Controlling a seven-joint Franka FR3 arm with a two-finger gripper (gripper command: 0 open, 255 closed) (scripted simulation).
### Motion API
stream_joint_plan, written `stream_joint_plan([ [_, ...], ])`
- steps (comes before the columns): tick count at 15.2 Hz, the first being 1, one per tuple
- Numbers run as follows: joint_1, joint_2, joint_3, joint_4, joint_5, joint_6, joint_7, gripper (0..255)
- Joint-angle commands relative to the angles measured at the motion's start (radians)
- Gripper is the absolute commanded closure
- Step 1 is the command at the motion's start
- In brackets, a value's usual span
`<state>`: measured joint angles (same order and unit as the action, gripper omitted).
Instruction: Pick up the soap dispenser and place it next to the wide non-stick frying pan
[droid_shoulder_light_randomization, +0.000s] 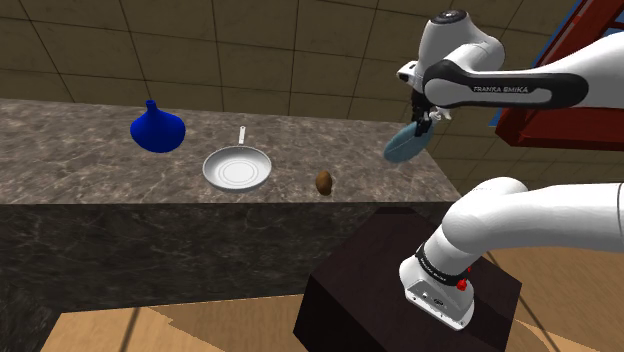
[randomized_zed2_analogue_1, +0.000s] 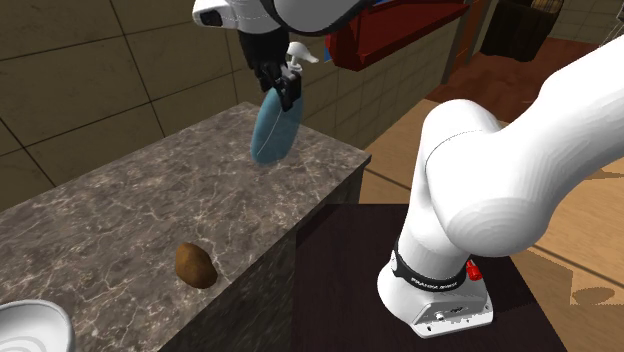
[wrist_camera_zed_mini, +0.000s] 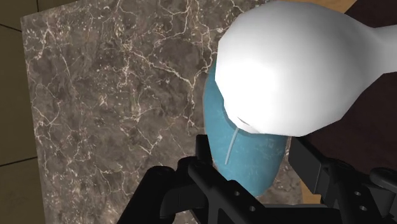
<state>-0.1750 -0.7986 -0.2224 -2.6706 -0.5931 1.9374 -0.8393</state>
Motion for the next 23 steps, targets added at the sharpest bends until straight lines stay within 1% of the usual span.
stream_joint_plan([
  [1,0.003,-0.002,0.006,0.027,0.010,-0.026,-0.011,255],
  [12,0.015,-0.005,0.034,0.165,0.050,-0.160,-0.066,255],
  [23,0.021,0.019,0.058,0.322,0.079,-0.283,-0.117,255],
])
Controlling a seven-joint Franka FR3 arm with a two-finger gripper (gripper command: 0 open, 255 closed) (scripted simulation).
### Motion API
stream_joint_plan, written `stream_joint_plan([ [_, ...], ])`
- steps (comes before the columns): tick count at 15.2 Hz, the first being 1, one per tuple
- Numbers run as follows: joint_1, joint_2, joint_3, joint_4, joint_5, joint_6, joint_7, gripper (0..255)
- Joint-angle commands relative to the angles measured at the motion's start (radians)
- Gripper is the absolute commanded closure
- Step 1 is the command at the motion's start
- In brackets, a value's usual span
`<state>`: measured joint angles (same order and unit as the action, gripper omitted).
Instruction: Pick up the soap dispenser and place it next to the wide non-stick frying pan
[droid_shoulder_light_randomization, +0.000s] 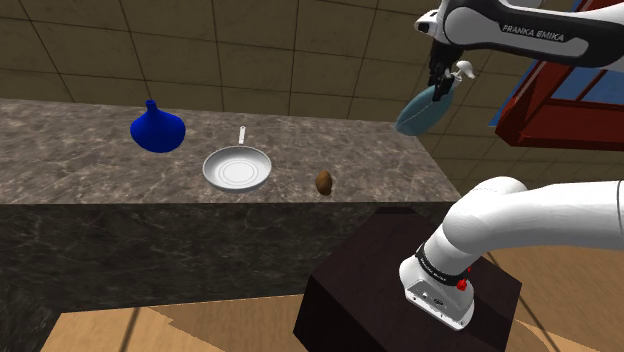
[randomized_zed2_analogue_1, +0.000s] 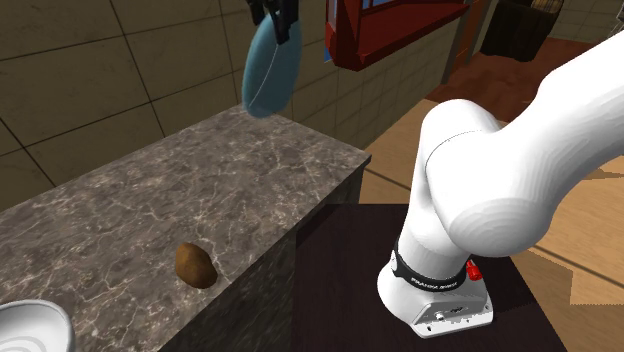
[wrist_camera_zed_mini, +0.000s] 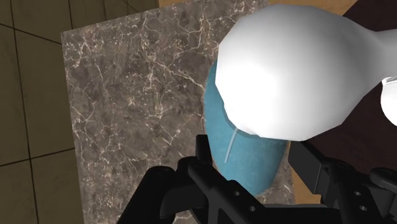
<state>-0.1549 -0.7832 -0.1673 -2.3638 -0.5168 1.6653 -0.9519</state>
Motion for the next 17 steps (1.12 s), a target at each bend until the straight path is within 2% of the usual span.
stream_joint_plan([
  [1,0.001,0.007,0.004,0.031,0.005,-0.022,-0.009,255],
  [17,0.002,0.082,0.031,0.284,0.029,-0.186,-0.080,255],
])
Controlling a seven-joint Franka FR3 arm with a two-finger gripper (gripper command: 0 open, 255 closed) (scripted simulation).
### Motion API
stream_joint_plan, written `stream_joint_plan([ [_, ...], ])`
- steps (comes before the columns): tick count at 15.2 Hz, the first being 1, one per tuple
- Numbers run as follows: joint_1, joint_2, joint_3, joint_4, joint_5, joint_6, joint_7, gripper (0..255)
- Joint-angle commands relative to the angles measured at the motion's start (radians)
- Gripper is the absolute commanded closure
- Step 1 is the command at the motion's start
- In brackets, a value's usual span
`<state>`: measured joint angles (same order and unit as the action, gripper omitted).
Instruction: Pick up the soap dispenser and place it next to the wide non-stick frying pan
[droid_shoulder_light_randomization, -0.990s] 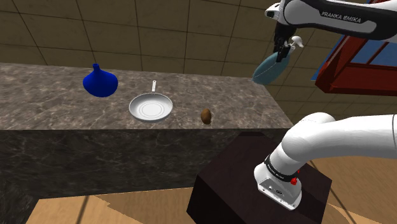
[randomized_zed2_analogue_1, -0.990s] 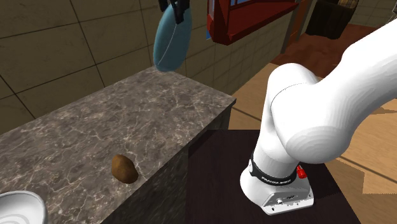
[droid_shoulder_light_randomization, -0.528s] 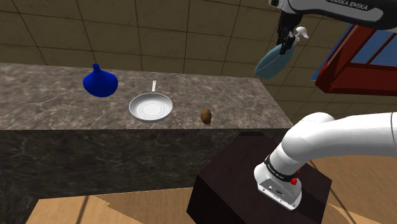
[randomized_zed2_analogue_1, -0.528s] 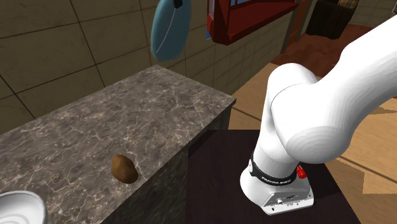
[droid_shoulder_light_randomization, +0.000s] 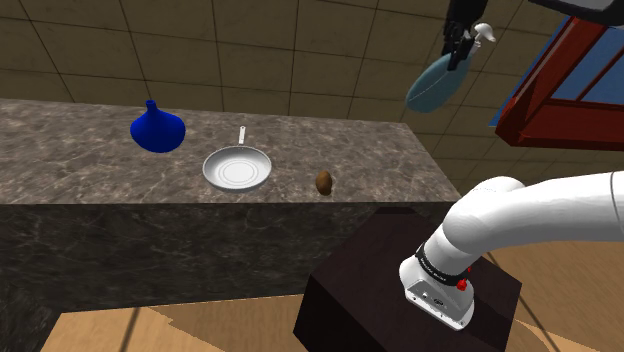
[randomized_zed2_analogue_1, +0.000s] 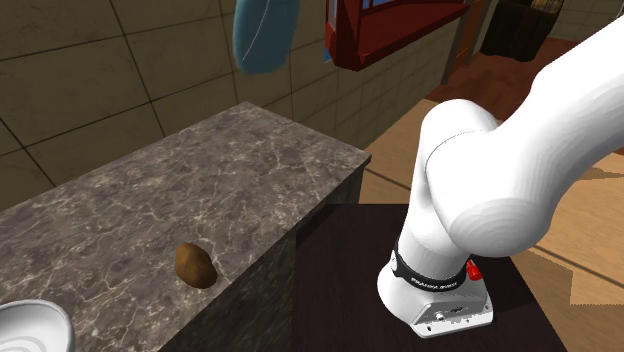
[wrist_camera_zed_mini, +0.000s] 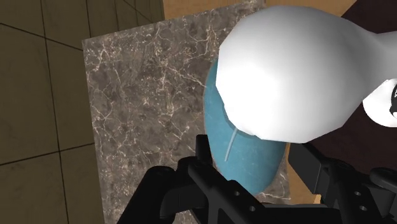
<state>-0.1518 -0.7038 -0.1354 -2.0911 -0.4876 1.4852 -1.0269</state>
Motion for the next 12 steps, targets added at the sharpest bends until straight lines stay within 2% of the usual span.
stream_joint_plan([
  [1,0.004,0.035,0.006,0.032,0.007,0.000,0.008,255],
  [12,0.043,0.415,0.081,0.344,0.067,0.019,0.125,255],
])
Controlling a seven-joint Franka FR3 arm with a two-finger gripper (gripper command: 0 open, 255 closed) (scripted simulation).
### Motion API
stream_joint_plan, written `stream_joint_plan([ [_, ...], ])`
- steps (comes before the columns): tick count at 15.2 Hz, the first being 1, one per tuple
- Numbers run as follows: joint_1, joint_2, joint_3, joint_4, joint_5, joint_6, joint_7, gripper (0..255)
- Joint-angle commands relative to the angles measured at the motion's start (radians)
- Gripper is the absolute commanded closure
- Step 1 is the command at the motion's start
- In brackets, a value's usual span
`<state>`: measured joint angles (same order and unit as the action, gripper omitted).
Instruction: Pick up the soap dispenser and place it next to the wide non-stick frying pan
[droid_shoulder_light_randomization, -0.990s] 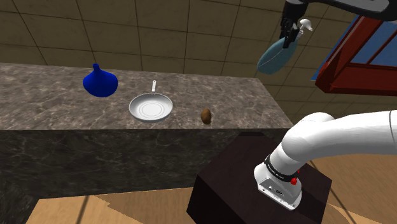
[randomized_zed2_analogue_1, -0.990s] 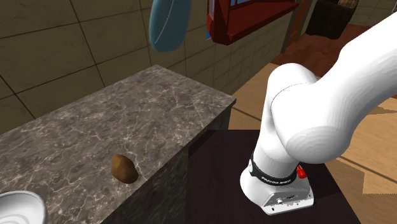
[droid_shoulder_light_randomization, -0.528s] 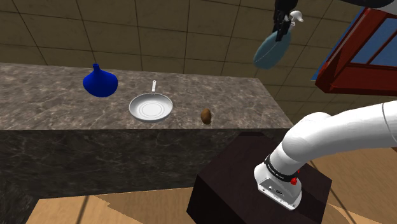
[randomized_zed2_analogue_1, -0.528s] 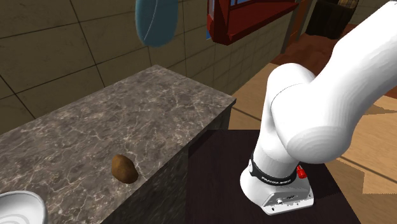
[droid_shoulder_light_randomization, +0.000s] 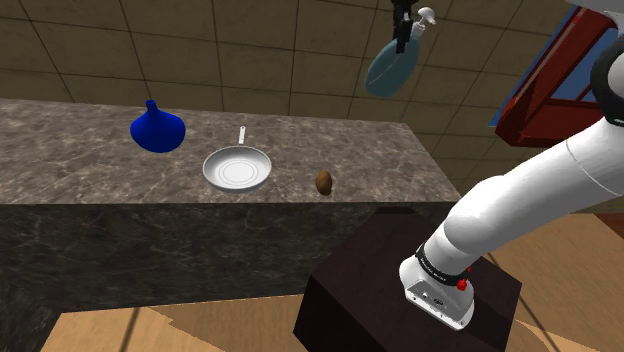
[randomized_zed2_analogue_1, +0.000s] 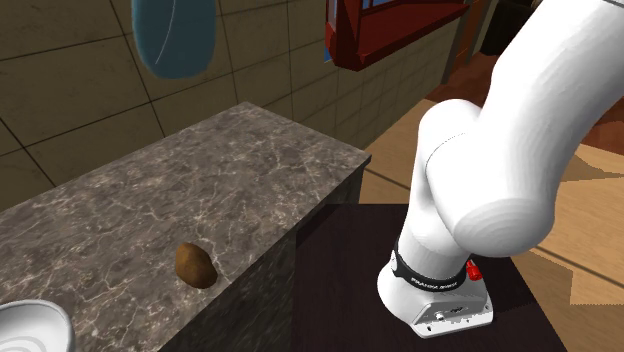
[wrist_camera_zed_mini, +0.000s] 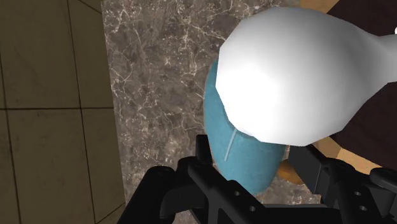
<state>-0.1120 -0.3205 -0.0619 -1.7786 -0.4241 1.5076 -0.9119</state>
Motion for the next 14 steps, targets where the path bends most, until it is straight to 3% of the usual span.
stream_joint_plan([
  [1,0.007,0.069,0.013,0.069,0.006,-0.007,0.018,255],
  [9,0.036,0.397,0.054,0.452,0.014,-0.085,0.061,255],
  [12,0.053,0.552,0.064,0.663,0.008,-0.147,0.062,255],
  [14,0.071,0.697,0.066,0.879,-0.001,-0.219,0.049,255],
])
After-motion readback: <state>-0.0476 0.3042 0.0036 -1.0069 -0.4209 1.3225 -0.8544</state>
